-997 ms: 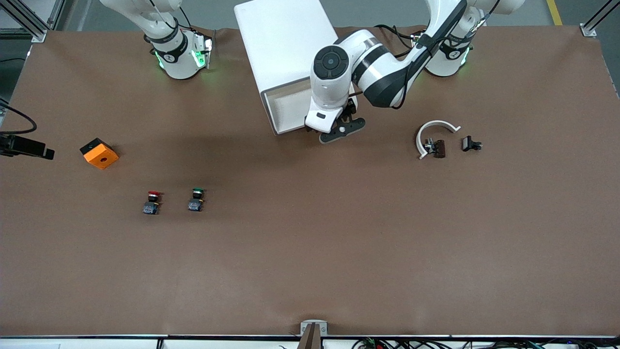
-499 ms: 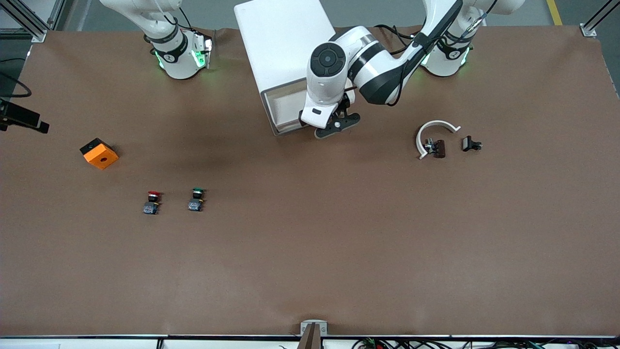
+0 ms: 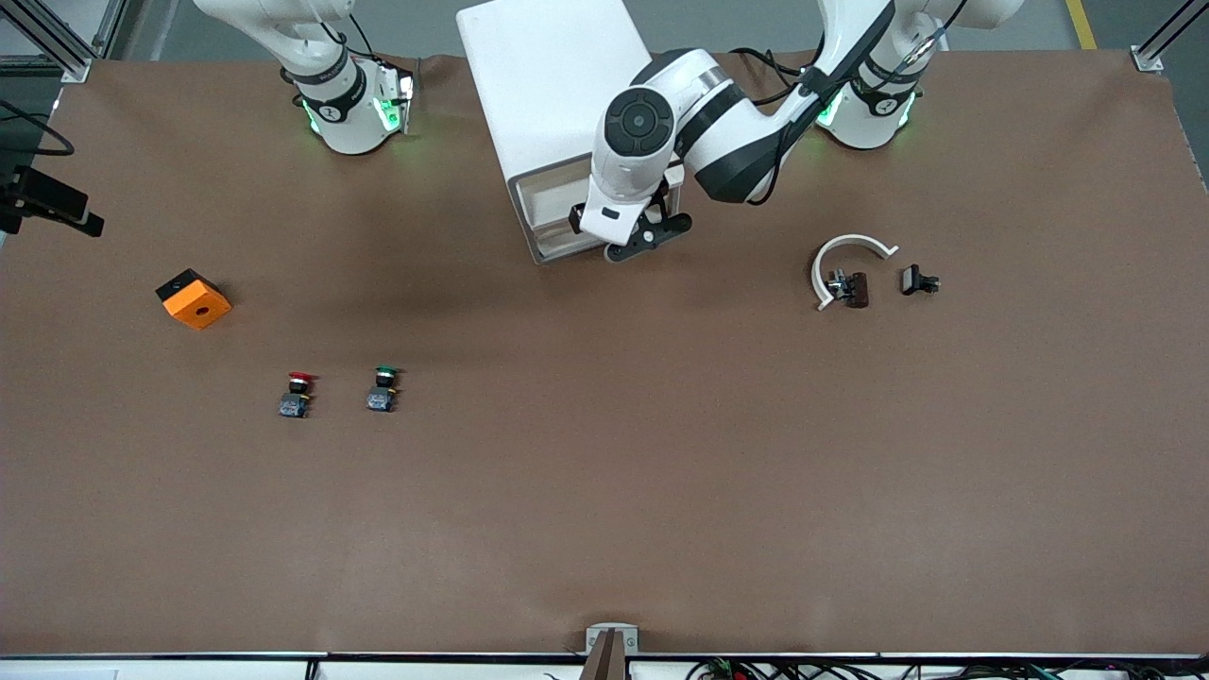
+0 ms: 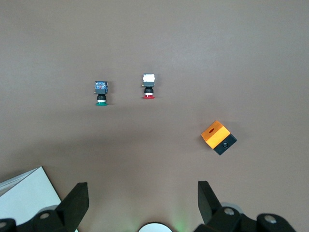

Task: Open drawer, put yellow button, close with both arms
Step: 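Push the open drawer shut with the left gripper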

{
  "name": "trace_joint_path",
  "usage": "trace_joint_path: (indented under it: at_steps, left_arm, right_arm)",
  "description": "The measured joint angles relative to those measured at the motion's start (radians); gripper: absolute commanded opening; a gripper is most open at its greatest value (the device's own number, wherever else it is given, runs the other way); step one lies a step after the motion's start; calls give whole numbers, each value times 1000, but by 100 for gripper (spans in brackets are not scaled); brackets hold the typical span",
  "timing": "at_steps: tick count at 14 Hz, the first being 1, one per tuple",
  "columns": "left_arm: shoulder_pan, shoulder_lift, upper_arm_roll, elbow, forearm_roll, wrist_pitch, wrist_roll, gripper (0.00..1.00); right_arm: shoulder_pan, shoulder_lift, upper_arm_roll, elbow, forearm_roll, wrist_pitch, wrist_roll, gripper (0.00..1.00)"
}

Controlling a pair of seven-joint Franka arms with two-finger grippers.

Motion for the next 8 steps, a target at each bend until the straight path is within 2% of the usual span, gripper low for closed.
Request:
trace_joint_path:
  at_steps: [8]
  left_arm:
    - [-5,29,-8,6,-112,-4,-9,100]
  right_arm:
    - [2,-31,2,-41,-1,50,-7,100]
